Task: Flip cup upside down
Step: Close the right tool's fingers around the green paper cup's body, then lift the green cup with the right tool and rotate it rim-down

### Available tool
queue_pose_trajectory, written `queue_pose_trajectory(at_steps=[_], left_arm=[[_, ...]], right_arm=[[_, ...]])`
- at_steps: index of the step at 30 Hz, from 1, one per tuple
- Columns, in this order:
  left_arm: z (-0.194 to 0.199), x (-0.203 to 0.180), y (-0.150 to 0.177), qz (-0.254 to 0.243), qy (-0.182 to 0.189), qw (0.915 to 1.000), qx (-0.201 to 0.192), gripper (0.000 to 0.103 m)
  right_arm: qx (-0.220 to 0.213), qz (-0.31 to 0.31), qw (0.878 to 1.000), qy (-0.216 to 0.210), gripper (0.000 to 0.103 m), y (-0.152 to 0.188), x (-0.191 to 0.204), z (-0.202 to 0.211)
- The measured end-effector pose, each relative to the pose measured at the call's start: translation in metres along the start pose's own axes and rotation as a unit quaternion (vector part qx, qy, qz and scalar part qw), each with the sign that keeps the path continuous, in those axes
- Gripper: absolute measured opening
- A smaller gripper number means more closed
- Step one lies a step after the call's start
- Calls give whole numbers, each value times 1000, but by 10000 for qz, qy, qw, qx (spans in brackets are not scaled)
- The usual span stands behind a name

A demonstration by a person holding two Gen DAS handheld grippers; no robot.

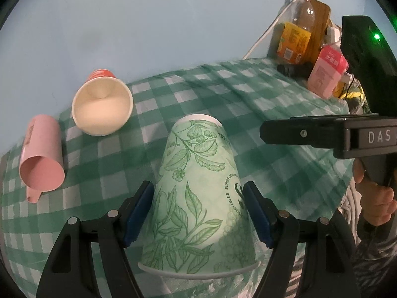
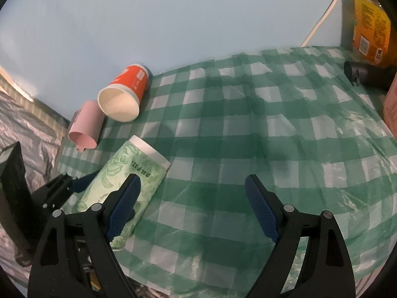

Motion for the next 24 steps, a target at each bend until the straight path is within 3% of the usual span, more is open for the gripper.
queue_pose_trajectory(at_steps=[6, 9, 16, 24], left_arm=[[0, 3, -2, 63, 54, 10000, 34, 76], [4, 3, -5, -46, -105, 9998, -189, 76], [26, 3, -17, 14, 76, 9992, -383, 81], [58, 41, -30, 406, 58, 9964, -741, 88]], right_arm=[[41, 35, 10000, -57, 86, -1, 8, -3], [30, 58, 9999, -105, 86, -2, 13, -3], [61, -38, 9994, -326, 86, -10, 27, -7], [199, -381, 9976, -549, 86, -25, 47, -20]])
Point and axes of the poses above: each gripper's, at about its wrist camera, not at the fingertips, and z roughly against the way its jaws point, x to its left, y to its underside, the point moved 6 cm from there along -z, roughly the way its jaws point, and after that the axes turned 15 degrees about z, right-handed, at the moved point
